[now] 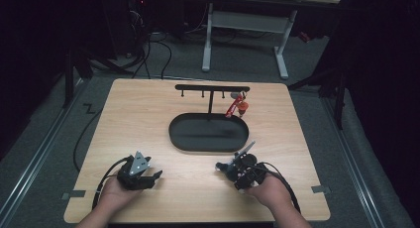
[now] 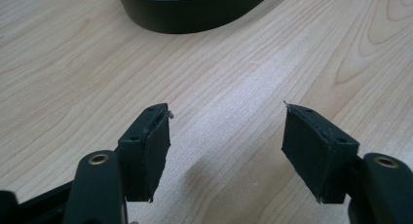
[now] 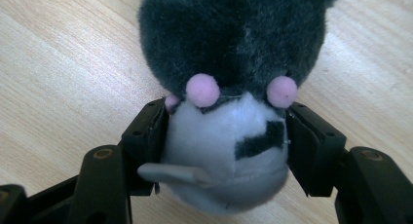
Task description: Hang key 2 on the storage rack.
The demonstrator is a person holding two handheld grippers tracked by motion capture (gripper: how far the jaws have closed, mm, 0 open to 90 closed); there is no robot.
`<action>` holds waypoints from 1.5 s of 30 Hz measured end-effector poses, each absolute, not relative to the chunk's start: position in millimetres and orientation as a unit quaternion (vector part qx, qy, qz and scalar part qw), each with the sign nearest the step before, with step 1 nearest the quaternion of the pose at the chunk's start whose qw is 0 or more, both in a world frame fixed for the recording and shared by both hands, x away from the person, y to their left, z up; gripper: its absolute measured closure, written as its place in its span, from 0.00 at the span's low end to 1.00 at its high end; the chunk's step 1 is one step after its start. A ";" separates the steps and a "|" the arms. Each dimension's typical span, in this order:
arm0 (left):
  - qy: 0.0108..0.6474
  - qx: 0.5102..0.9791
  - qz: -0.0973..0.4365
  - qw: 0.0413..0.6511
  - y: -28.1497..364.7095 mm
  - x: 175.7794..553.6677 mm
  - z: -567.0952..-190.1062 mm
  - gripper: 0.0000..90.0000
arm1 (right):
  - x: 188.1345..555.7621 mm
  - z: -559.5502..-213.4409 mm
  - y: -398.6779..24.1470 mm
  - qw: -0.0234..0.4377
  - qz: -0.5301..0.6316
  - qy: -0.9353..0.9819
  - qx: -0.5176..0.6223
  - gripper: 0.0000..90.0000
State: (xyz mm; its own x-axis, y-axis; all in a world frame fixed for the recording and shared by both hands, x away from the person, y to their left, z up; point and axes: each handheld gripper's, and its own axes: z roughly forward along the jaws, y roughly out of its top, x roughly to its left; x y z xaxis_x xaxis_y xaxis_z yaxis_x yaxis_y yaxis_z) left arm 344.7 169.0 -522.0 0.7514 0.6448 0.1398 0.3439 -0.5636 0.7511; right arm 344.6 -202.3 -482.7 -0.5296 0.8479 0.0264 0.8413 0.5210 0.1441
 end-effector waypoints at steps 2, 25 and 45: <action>0.288 0.860 0.204 0.368 169.1 344.4 -522.4 0.38 | 345.0 -485.3 -202.8 0.023 0.071 0.873 0.483 0.49; 0.283 0.862 0.203 0.368 165.7 343.7 -522.3 0.38 | 342.3 -433.4 -210.7 0.038 0.089 0.864 0.495 0.52; 0.283 0.863 0.199 0.368 167.8 342.9 -523.1 0.38 | 375.1 -381.3 -201.4 0.050 0.105 0.852 0.510 0.52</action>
